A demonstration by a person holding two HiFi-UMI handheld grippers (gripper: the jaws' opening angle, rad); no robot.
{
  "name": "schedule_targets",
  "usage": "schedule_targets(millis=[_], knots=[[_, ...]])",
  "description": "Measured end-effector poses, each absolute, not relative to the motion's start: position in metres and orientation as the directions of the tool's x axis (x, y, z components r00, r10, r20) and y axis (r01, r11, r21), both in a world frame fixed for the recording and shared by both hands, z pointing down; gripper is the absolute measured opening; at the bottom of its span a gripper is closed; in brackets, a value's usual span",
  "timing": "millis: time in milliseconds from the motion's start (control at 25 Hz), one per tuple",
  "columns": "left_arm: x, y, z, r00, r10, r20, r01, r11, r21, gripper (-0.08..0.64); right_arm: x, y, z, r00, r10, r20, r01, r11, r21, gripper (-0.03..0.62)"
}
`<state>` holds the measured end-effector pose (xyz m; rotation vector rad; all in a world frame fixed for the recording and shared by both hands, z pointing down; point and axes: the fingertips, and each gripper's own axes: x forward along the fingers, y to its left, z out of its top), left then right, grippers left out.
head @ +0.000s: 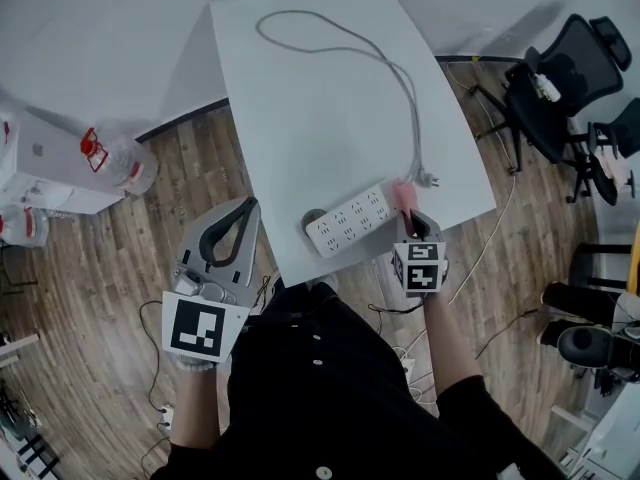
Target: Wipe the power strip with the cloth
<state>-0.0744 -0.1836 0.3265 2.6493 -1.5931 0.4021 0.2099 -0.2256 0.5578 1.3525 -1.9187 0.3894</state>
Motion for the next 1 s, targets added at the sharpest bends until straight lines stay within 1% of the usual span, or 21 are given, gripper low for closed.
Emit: schedule_targets(millis=[320,1000], knots=[[-0.075,-0.184,0.326,0.457,-0.861,0.223,-0.865,-0.489,-0.113,0.011,0.191,-0.212,0.558,-0.207,-0.664,0.719,-0.890,0.433,0.144,0.055],[-0.076,-0.183,0.329,0.469,-0.854,0.223,-0.861,-0.499,-0.101,0.011,0.104,-0.162,0.555,-0.400,-0.569,0.718,-0.793,0.607,0.039,0.055]])
